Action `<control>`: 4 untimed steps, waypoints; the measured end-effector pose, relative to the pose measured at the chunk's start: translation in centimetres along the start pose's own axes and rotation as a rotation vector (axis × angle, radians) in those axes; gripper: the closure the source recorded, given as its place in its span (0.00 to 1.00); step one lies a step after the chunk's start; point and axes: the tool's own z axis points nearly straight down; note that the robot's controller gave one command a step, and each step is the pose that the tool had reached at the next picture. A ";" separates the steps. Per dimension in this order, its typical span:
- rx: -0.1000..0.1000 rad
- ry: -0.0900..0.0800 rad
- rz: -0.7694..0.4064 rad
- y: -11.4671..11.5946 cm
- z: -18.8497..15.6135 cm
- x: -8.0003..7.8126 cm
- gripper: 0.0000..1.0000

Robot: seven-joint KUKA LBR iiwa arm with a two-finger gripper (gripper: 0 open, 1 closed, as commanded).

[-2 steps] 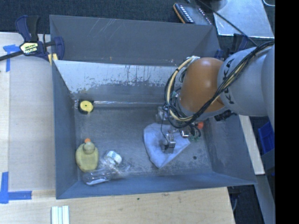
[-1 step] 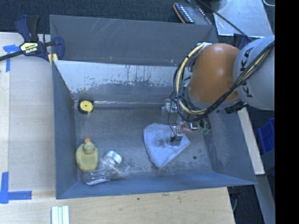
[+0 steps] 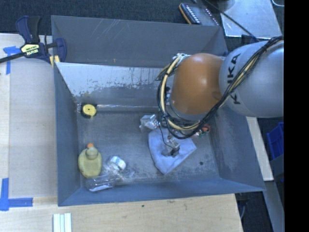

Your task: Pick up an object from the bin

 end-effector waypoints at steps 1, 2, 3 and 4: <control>0.004 -0.009 0.428 -2.3 2.9 0.7 0.00; 0.006 -0.010 -0.220 -1.3 3.3 -0.8 1.00; 0.006 -0.009 -0.337 -1.2 3.3 -1.0 1.00; 0.006 -0.010 -0.441 -1.1 3.3 -1.1 1.00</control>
Offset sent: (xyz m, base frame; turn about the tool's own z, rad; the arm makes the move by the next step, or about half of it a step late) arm 0.0150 0.0020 -0.0362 -0.4817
